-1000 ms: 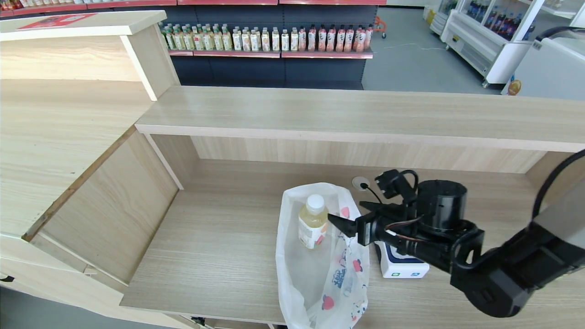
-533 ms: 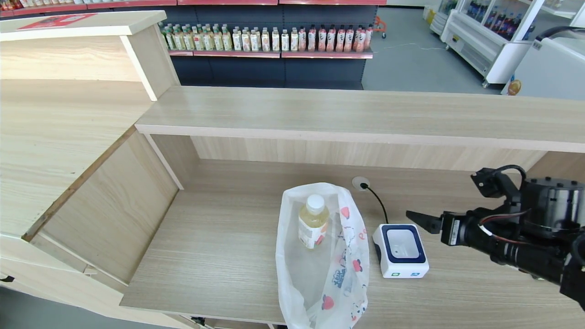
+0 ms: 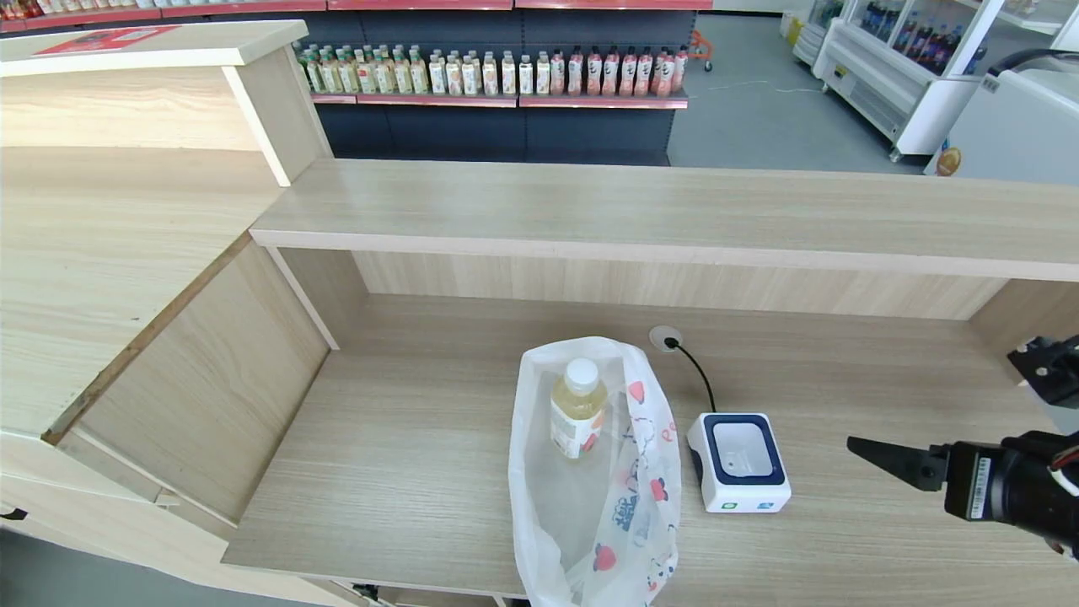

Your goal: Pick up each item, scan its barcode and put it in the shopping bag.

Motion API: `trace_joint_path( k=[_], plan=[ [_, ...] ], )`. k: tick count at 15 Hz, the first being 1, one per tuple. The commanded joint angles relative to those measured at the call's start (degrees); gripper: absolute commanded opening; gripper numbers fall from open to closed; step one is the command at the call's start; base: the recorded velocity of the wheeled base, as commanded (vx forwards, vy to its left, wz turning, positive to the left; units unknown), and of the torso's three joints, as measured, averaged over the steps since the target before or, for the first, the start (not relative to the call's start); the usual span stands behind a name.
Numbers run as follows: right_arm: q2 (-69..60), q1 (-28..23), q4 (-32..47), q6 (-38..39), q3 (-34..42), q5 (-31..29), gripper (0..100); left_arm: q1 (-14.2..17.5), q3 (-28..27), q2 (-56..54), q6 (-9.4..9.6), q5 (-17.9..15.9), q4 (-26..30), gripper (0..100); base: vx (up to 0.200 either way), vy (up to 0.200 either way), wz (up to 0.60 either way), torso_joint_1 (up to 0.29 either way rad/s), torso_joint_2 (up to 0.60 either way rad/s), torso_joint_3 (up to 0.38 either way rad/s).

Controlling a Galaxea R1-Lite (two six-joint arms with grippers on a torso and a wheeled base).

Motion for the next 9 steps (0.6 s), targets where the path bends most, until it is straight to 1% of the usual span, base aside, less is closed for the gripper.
trace_joint_path(
  k=[1,2,3,5,8,9],
  plan=[
    [-4.0,-1.4,0.5,0.0,-0.1,0.1,100,0.0,0.0,0.0,0.01,0.0,0.0,100,0.000,-0.200,0.00,0.002,0.00,-0.002],
    [-4.5,-2.9,1.7,0.0,-0.2,0.1,100,0.0,0.0,0.0,0.01,0.0,0.0,100,0.000,-0.200,0.00,-0.007,0.00,0.007],
    [-4.5,-3.2,2.1,0.0,-0.3,0.2,100,0.0,0.0,0.0,0.01,0.0,0.0,100,0.000,-0.200,0.00,0.012,0.00,0.007],
    [-5.0,-4.7,5.6,0.0,-0.4,0.1,100,0.0,0.0,0.0,0.10,0.0,0.0,100,0.000,-0.200,0.00,0.007,0.00,0.002],
    [-6.7,-5.0,11.0,0.0,-0.7,0.1,100,0.0,0.0,0.0,0.10,0.0,0.0,100,0.000,-0.200,0.00,0.001,0.00,0.005],
    [-7.0,-5.0,11.6,0.0,-0.7,0.1,100,0.0,0.0,0.0,0.10,0.0,0.0,100,0.000,-0.200,0.00,0.002,0.00,-0.002]
  ],
)
